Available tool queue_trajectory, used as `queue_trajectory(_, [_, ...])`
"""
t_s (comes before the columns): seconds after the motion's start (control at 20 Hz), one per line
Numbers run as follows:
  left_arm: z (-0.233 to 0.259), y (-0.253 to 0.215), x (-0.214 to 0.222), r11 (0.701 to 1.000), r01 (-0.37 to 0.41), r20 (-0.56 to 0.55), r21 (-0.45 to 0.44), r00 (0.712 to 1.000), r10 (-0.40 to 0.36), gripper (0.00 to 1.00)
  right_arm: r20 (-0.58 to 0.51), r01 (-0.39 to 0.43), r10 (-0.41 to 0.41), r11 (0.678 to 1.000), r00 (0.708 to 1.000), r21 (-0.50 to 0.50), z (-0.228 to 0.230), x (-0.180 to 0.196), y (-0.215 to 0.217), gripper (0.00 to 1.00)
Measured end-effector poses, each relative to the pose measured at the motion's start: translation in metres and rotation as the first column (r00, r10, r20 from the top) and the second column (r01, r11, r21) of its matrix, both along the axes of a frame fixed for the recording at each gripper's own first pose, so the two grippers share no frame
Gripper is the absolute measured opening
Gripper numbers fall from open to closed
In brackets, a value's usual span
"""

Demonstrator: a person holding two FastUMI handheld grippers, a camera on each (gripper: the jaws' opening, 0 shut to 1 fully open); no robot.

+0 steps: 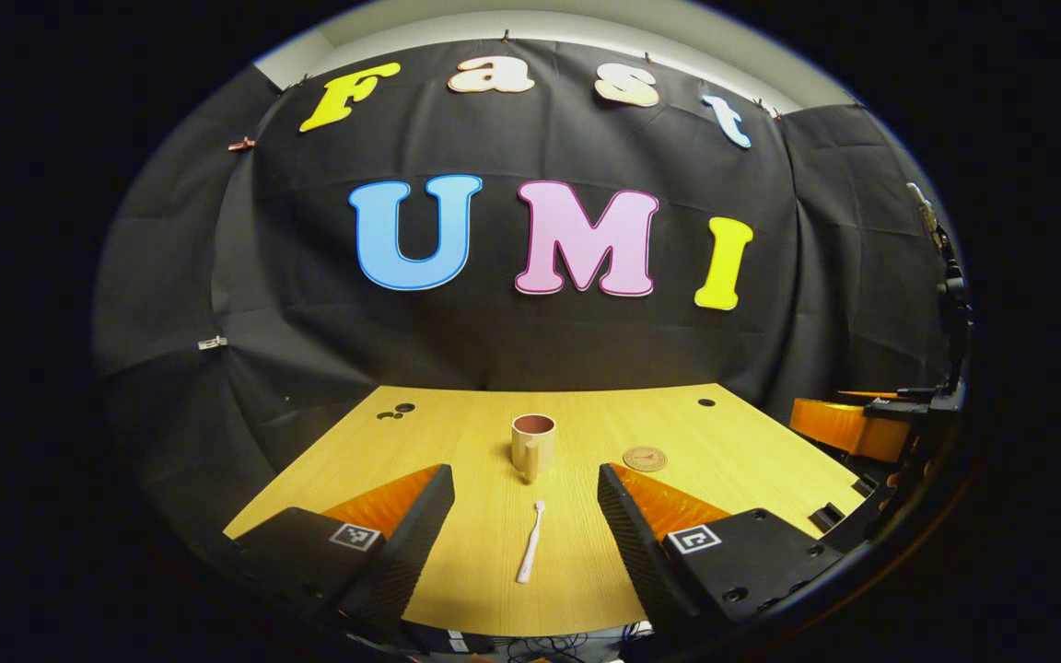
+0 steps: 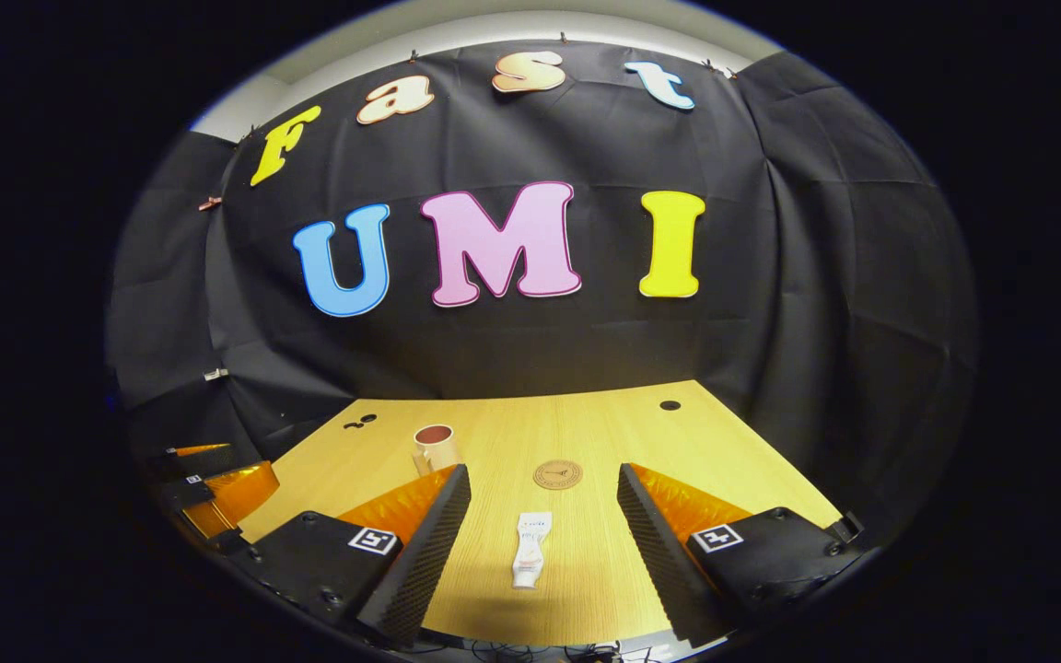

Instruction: Put the toothbrush and toothpaste on the desktop into the cup, then pick up the cup and place it on the coaster on the desktop.

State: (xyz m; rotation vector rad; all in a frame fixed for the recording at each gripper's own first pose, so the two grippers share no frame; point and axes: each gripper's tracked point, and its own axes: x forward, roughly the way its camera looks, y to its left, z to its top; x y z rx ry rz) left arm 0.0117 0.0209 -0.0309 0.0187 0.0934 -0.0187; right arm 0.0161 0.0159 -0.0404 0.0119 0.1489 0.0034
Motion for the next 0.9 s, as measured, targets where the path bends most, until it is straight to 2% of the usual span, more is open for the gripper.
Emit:
queue_trajectory(0.2, [-0.002,0.005,0.003,1.0,-0.019,-0.011,-0.007,1.0,0.019,0.98,-0.093,-0.014,0.017,0.999,0.996,0.041,-0.023,0.015,0.009,0.99])
queue_trajectory(0.45, [-0.008,0.018,0.01,0.996,-0.082,-0.036,-0.035,0.996,0.08,0.98,-0.179,-0.041,0.04,0.999,0.983,-0.002,-0.051,0.055,0.019,0.98])
queue_trajectory(0.65, [-0.024,0.029,0.015,0.988,-0.145,-0.079,-0.043,0.987,0.141,0.97,-0.272,-0.091,0.076,0.995,0.959,-0.042,-0.088,0.086,0.03,0.99])
queue_trajectory(0.9, [-0.049,0.036,0.02,0.978,-0.203,-0.16,-0.049,0.968,0.193,0.98,-0.41,-0.111,0.081,0.993,0.909,-0.05,-0.145,0.113,0.032,0.99])
